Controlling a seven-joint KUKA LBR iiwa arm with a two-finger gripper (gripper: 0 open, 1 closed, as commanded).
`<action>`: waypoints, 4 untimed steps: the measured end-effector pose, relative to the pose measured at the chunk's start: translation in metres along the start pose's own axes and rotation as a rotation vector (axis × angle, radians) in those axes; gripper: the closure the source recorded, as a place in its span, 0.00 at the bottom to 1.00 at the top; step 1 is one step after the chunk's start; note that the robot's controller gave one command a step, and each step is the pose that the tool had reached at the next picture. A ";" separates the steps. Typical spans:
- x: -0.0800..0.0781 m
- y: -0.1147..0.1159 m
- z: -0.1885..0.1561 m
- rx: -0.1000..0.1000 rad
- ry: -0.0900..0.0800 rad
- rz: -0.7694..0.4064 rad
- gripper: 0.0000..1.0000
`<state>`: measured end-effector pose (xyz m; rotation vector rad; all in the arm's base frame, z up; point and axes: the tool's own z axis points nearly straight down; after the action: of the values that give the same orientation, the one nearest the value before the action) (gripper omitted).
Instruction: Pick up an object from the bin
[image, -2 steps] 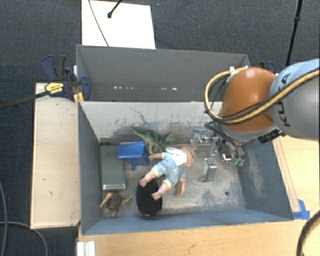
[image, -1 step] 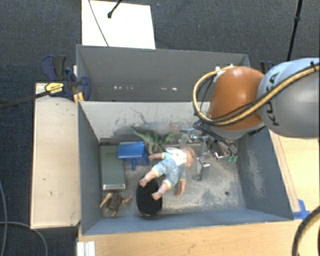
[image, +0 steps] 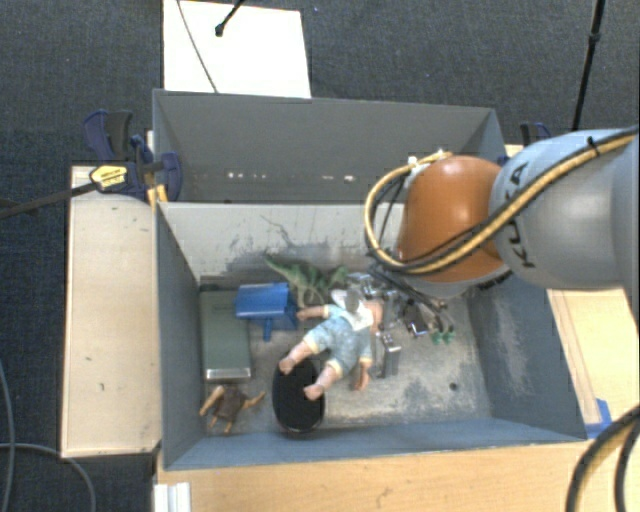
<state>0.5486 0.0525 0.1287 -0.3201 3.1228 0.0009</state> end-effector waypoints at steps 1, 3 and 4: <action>-0.001 0.038 0.023 0.001 -0.003 -0.211 1.00; 0.006 0.035 -0.016 -0.002 0.009 -0.218 1.00; 0.019 0.064 0.053 0.003 -0.017 -0.249 1.00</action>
Offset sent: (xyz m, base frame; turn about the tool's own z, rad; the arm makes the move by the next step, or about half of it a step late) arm 0.0000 0.0000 0.0000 0.0000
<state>0.5172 0.1111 0.0758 -0.7021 3.0418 -0.0017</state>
